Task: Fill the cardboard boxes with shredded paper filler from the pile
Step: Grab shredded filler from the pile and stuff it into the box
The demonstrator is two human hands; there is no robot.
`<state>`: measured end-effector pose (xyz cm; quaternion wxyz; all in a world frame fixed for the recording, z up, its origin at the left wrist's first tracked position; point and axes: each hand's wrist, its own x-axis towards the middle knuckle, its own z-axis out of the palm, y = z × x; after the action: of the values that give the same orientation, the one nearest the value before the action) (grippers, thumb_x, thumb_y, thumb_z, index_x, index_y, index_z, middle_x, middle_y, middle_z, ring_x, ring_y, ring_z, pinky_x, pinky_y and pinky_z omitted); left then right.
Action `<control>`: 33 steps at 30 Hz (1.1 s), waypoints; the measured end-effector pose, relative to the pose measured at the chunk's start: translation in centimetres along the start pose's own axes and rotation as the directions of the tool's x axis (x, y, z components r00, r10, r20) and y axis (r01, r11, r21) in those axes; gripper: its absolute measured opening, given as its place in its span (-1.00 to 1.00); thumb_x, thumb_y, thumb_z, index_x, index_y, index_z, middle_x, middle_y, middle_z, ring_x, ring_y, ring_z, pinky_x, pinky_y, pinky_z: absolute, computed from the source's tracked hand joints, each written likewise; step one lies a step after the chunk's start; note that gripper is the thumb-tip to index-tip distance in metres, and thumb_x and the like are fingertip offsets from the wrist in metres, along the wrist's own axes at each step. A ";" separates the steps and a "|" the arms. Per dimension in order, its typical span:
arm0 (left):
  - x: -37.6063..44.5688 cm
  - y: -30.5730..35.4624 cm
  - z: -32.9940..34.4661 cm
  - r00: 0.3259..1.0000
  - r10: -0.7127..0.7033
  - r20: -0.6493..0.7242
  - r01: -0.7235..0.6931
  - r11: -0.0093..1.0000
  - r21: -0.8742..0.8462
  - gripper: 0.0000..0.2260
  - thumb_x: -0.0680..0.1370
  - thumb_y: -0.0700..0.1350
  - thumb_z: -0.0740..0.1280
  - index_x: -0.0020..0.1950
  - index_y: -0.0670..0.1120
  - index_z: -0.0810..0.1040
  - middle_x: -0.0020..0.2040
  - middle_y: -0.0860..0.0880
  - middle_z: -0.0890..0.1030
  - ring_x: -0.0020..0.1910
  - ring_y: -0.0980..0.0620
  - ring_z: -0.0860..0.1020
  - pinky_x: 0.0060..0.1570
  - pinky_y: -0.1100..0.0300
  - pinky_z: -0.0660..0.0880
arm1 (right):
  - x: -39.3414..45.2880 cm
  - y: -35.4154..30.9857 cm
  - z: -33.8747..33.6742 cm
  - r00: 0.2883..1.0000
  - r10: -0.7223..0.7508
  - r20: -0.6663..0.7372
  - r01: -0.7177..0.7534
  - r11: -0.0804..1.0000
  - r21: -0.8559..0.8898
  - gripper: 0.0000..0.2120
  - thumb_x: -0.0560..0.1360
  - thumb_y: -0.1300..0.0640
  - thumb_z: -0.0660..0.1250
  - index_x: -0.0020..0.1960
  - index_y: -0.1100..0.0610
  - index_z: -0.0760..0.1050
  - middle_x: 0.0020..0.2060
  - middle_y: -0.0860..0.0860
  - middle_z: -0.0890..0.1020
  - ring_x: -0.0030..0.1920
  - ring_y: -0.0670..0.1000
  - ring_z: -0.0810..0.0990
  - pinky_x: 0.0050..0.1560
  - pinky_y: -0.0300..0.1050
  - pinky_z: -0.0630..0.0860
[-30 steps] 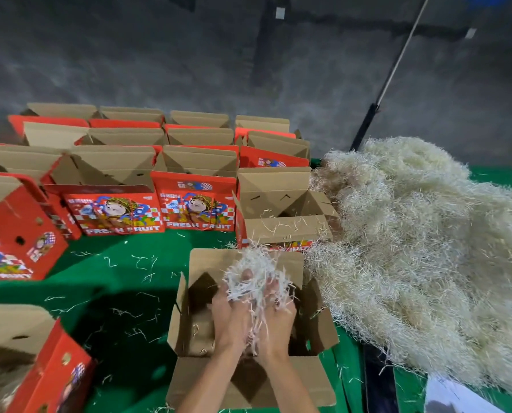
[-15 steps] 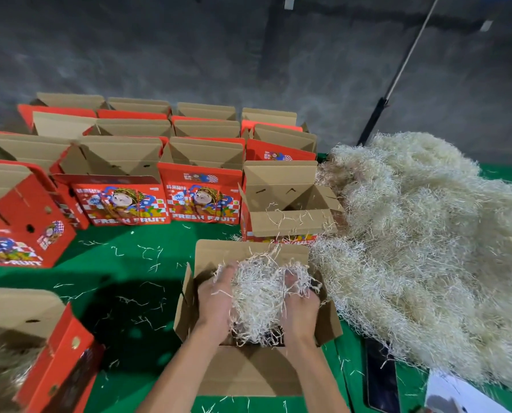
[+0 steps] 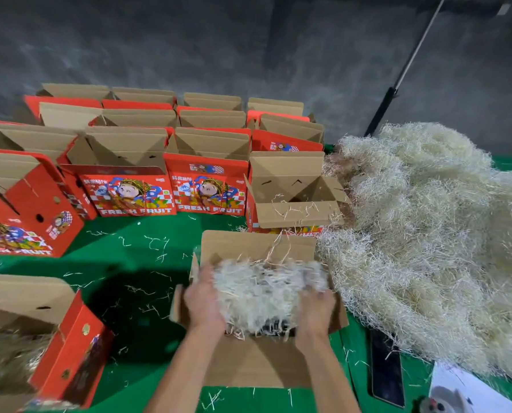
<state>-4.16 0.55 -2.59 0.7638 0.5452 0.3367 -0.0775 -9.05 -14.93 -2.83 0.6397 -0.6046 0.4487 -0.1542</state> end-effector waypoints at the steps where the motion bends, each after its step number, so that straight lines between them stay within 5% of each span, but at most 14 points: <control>1: 1.0 1.0 -0.7 0.999 0.006 -0.052 -0.009 0.999 -0.040 -0.70 0.58 0.13 0.36 -0.22 -0.06 0.50 -0.33 -0.02 0.51 -0.39 -0.02 0.47 -0.31 0.14 0.46 | 1.0 -0.3 -1.2 0.999 -0.004 -0.051 0.004 1.000 0.002 -0.72 0.63 0.27 0.21 -0.26 0.13 0.41 -0.43 0.01 0.45 -0.47 -0.06 0.37 -0.40 -0.05 0.46; 4: 0.6 1.5 -0.8 0.999 0.032 0.002 -0.032 0.997 0.074 -0.72 0.58 0.23 0.29 -0.17 0.06 0.47 -0.27 0.02 0.52 -0.35 0.04 0.47 -0.27 0.14 0.41 | 0.6 0.0 -1.4 1.000 -0.019 0.002 0.019 0.999 -0.044 -0.81 0.68 0.13 0.15 -0.02 0.18 0.47 -0.26 0.05 0.49 -0.32 -0.03 0.43 -0.28 -0.18 0.43; 6: -0.7 0.7 -0.2 0.988 0.014 0.153 -0.035 0.990 0.136 -0.73 0.50 0.35 0.30 -0.15 0.18 0.46 -0.25 0.15 0.53 -0.31 0.16 0.49 -0.21 0.10 0.40 | -1.1 0.3 -0.3 0.989 -0.034 0.147 0.036 0.999 -0.008 -0.67 0.69 0.04 0.12 0.34 0.21 0.41 -0.01 0.12 0.53 -0.05 0.10 0.54 0.11 0.01 0.46; 8: -0.9 0.5 -0.3 0.960 -0.060 0.274 0.027 0.992 0.124 -0.69 0.48 0.37 0.29 0.09 0.24 0.54 -0.02 0.08 0.56 -0.03 0.02 0.52 0.08 -0.05 0.45 | -1.6 0.1 -0.5 0.967 -0.025 0.254 0.000 0.995 0.096 -0.52 0.67 -0.16 0.07 0.55 -0.04 0.18 0.26 0.03 0.52 0.22 0.10 0.54 0.40 0.10 0.26; 10: -0.2 0.5 -0.9 0.929 -0.124 0.350 0.116 0.992 0.044 -0.44 0.45 0.37 0.32 0.36 0.13 0.51 0.28 -0.04 0.56 0.26 -0.15 0.50 0.35 -0.19 0.36 | -1.0 -0.4 -1.1 0.967 0.002 0.256 -0.036 0.991 0.127 -0.49 0.66 -0.18 0.04 0.55 -0.02 0.20 0.44 0.05 0.40 0.42 0.13 0.40 0.48 0.14 0.21; 12: -0.6 0.4 -1.0 0.869 -0.132 0.477 0.121 0.991 0.054 -0.24 0.40 0.44 0.33 0.53 0.17 0.30 0.48 -0.04 0.41 0.45 -0.09 0.37 0.46 -0.19 0.21 | -1.6 -0.6 -1.1 0.943 -0.050 0.330 0.031 0.998 0.062 -0.59 0.67 -0.06 0.05 0.45 0.02 0.39 0.36 0.07 0.52 0.33 0.08 0.52 0.40 0.13 0.37; 14: -1.7 0.1 -0.6 0.810 -0.114 0.575 -0.015 0.977 0.215 -0.08 0.30 0.54 0.34 0.57 0.26 0.14 0.58 0.09 0.21 0.52 0.06 0.19 0.51 -0.13 0.07 | -3.2 -0.1 -0.4 0.817 -0.228 0.529 0.282 0.959 -0.022 -0.71 0.66 0.02 0.15 0.30 -0.15 0.52 0.10 -0.19 0.67 0.03 -0.23 0.63 0.21 -0.09 0.51; 17: -1.9 -1.2 -0.8 0.859 -0.084 0.505 -0.131 0.917 0.376 0.14 0.16 0.48 0.51 0.59 0.17 0.06 0.59 0.03 0.16 0.54 -0.03 0.19 0.49 -0.12 0.16 | -3.1 0.8 -0.4 0.830 -0.369 0.419 0.427 0.903 -0.051 -0.59 0.55 0.36 0.25 0.26 -0.05 0.54 -0.15 -0.15 0.69 -0.30 -0.15 0.58 -0.29 -0.26 0.50; 19: -1.6 -1.3 -1.0 0.883 -0.056 0.466 -0.086 0.957 0.278 0.09 0.22 0.33 0.58 0.59 0.10 0.07 0.57 -0.03 0.19 0.48 -0.04 0.28 0.42 -0.05 0.26 | -2.4 0.7 -0.7 0.915 -0.316 0.250 0.335 0.942 -0.035 -0.71 0.60 0.29 0.24 0.15 -0.07 0.52 -0.26 -0.10 0.64 -0.36 -0.09 0.52 -0.33 -0.25 0.44; 21: -1.9 -1.0 -0.2 0.875 -0.076 0.478 0.014 0.991 0.133 -0.04 0.28 0.22 0.56 0.54 -0.03 0.17 0.51 -0.07 0.30 0.30 0.04 0.44 0.27 0.02 0.35 | -2.5 0.4 -0.1 0.959 -0.170 0.227 0.171 0.985 0.014 -0.87 0.67 0.12 0.19 0.00 -0.06 0.46 -0.24 -0.14 0.56 -0.20 -0.15 0.53 0.01 -0.13 0.50; 25: -3.7 -1.5 1.4 0.924 0.007 0.383 -0.053 0.992 0.111 0.02 0.25 0.46 0.40 0.50 -0.15 0.28 0.22 -0.07 0.56 0.09 0.09 0.57 0.22 0.03 0.44 | -3.6 0.8 1.6 0.934 -0.150 0.325 0.175 0.983 -0.050 -0.77 0.65 0.25 0.19 0.15 0.00 0.55 -0.02 -0.07 0.67 0.01 -0.11 0.64 0.17 -0.05 0.55; 28: -2.7 -0.5 0.5 0.942 -0.005 0.335 -0.040 0.991 0.126 -0.45 0.45 0.25 0.37 0.33 -0.01 0.43 0.21 -0.05 0.56 0.09 0.03 0.56 0.09 0.09 0.41 | -1.9 0.8 0.9 0.946 -0.175 0.271 0.210 0.972 -0.103 -0.80 0.62 0.12 0.28 0.21 0.14 0.54 -0.35 0.02 0.63 -0.32 -0.09 0.57 -0.21 -0.17 0.57; 30: -1.1 -0.5 0.1 0.971 0.036 0.237 -0.060 0.993 0.098 -0.54 0.36 0.26 0.42 0.10 0.01 0.46 -0.01 -0.02 0.55 0.00 -0.10 0.54 0.04 -0.02 0.39 | -0.9 0.7 0.1 0.976 -0.126 0.179 0.140 0.988 -0.067 -0.83 0.62 0.03 0.29 0.17 0.04 0.50 -0.59 -0.04 0.40 -0.55 -0.11 0.34 -0.48 -0.26 0.35; 33: -1.8 -1.8 1.7 0.982 0.008 0.187 -0.034 0.990 0.137 -0.47 0.49 0.13 0.43 0.35 -0.11 0.43 0.19 -0.06 0.56 0.17 -0.12 0.55 0.17 -0.03 0.50 | -2.0 0.8 1.6 0.971 -0.154 0.181 0.158 0.987 -0.005 -0.86 0.62 0.12 0.30 -0.07 0.09 0.59 -0.46 -0.09 0.60 -0.41 -0.12 0.56 -0.34 -0.28 0.49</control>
<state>-5.71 -2.12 -2.62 0.7527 0.5912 0.2519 -0.1433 -9.21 -12.23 -2.96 0.6577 -0.6558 0.3416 -0.1441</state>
